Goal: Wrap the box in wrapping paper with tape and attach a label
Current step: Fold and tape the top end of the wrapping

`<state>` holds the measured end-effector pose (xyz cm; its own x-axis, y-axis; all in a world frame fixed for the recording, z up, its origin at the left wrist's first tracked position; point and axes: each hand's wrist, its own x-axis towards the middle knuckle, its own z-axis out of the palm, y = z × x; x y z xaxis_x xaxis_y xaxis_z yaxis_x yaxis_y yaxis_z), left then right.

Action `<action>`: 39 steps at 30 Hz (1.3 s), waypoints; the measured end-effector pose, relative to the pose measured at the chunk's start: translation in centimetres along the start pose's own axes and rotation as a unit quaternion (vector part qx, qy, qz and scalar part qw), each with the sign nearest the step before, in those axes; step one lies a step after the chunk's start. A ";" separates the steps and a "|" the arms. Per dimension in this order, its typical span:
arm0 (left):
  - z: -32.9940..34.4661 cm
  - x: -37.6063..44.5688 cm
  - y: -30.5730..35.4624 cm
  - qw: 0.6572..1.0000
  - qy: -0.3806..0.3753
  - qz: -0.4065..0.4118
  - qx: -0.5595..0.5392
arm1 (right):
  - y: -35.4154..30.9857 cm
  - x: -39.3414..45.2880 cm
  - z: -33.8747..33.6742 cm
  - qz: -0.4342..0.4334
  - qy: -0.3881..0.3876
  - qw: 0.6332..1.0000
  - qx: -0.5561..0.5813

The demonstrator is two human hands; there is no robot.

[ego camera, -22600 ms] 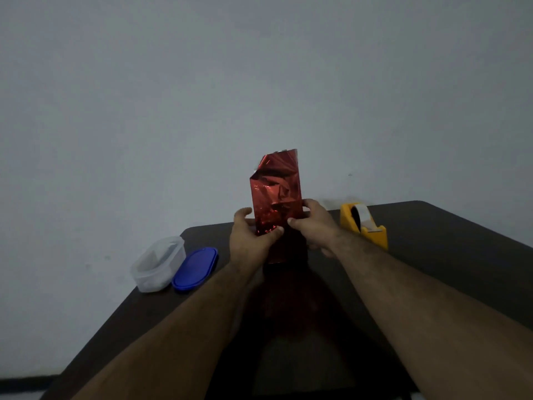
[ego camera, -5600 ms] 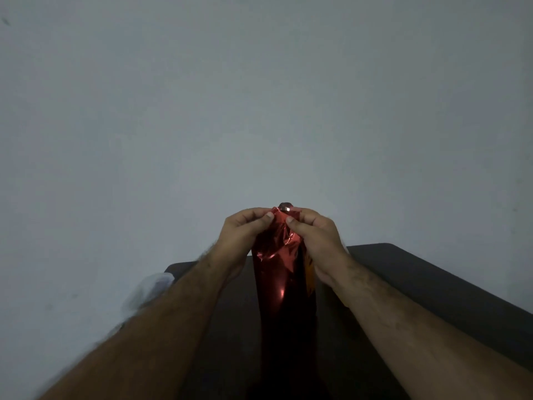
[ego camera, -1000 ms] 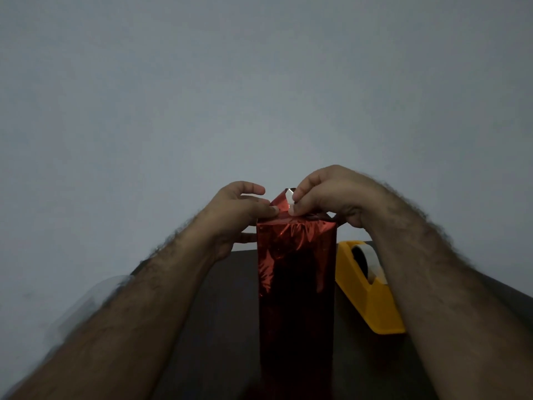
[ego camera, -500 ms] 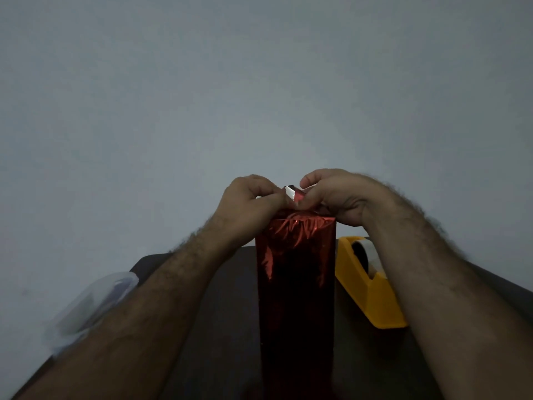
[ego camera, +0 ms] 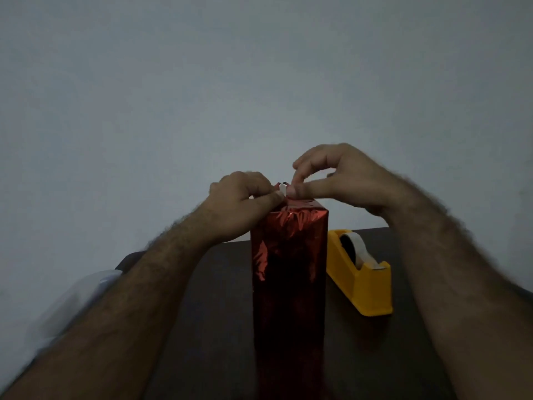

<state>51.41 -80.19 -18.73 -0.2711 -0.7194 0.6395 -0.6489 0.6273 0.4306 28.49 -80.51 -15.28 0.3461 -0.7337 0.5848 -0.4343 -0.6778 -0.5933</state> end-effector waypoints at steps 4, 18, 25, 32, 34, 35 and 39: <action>-1.0 -0.6 -0.4 0.995 -0.043 0.068 -0.051 | 1.2 -2.8 0.9 -0.049 -0.048 0.998 0.010; -2.2 -0.8 -2.0 0.988 -0.078 0.129 -0.021 | 6.9 -5.0 4.7 -0.121 0.079 0.968 0.203; -0.9 -0.6 -1.5 0.983 -0.002 0.181 0.015 | 7.3 -4.8 5.2 -0.127 0.105 0.974 0.157; -0.3 -0.3 -1.6 0.977 0.024 0.213 0.010 | 7.5 -4.6 5.6 -0.138 0.123 0.977 0.110; -0.1 -0.3 -2.0 0.978 0.037 0.203 0.025 | 7.6 -4.7 5.6 -0.131 0.122 0.977 0.115; 0.0 -0.3 -2.1 0.979 0.040 0.200 0.024 | 7.6 -4.7 5.6 -0.130 0.121 0.977 0.118; 0.4 -0.2 -2.1 0.982 0.050 0.182 0.023 | 7.5 -4.6 5.6 -0.118 0.121 0.977 0.131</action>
<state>52.56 -81.50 -20.02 -0.4216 -0.4155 0.8060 -0.5541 0.8217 0.1338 28.28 -82.47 -25.46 0.1904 -0.5431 0.8178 -0.1276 -0.8397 -0.5279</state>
